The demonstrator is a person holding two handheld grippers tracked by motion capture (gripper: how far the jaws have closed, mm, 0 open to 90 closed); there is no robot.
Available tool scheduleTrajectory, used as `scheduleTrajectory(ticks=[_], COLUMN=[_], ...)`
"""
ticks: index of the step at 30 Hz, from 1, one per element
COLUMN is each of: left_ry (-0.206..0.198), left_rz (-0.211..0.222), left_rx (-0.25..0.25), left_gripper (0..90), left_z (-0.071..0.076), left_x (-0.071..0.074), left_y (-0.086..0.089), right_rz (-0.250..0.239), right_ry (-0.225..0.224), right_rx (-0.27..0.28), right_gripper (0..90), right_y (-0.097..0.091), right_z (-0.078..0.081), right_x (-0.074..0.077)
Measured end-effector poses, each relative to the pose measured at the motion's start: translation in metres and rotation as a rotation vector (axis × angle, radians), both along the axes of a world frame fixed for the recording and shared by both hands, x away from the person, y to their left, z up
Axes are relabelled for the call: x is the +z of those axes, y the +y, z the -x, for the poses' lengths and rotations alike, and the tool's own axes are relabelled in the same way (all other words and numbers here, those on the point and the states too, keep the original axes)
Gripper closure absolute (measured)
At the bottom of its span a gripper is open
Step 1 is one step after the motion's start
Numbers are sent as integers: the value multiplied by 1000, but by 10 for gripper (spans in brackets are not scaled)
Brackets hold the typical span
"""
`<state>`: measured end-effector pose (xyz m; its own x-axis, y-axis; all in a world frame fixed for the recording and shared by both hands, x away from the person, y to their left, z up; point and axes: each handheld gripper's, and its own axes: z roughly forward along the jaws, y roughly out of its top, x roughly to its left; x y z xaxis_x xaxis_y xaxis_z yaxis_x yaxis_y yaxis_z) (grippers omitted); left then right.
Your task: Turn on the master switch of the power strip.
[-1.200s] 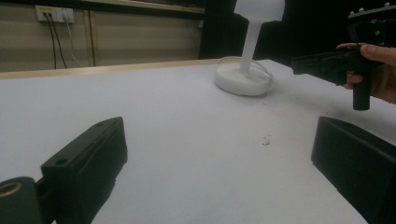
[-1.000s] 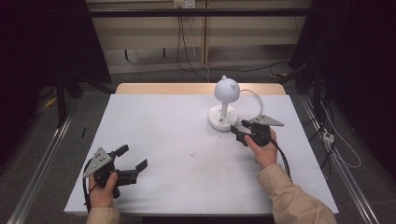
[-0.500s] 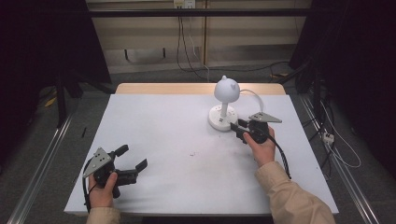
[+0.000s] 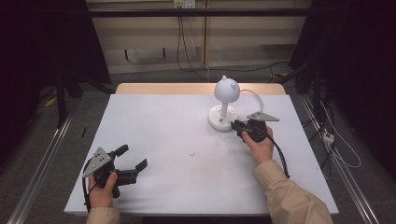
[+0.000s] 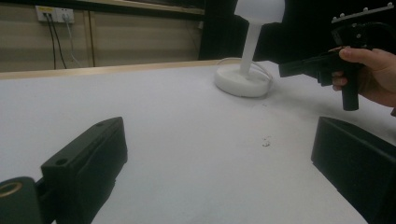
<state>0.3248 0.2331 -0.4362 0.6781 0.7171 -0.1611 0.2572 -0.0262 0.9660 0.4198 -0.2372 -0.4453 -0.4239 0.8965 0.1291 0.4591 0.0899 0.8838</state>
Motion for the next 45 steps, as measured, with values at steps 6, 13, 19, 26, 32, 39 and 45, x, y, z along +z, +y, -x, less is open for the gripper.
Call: scheduleTrajectory(ticks=[6,13,19,26,32,39,45], left_ry=[0,0,4,6,7,7,8], left_rz=[1,2,9,4,0,2,2], left_rx=[-4,-1,-2,-7,-9,-10,-12], left_gripper=[33,33,33,33,33,33,33], left_z=[0,0,0,-1,-1,-1,-1], left_x=[0,0,0,0,-1,-1,-1], left_y=[-1,0,1,0,0,0,0], right_rz=[-15,-18,-13,-10,4,8,21], right_ry=[6,12,12,15,20,10,7], right_rx=[6,21,17,23,13,7,13], right_gripper=[840,883,900,900,900,900,900], right_y=[0,4,6,6,7,7,10], right_z=[-5,-12,-14,-17,-20,-22,-23], right_x=[2,4,5,5,4,2,1])
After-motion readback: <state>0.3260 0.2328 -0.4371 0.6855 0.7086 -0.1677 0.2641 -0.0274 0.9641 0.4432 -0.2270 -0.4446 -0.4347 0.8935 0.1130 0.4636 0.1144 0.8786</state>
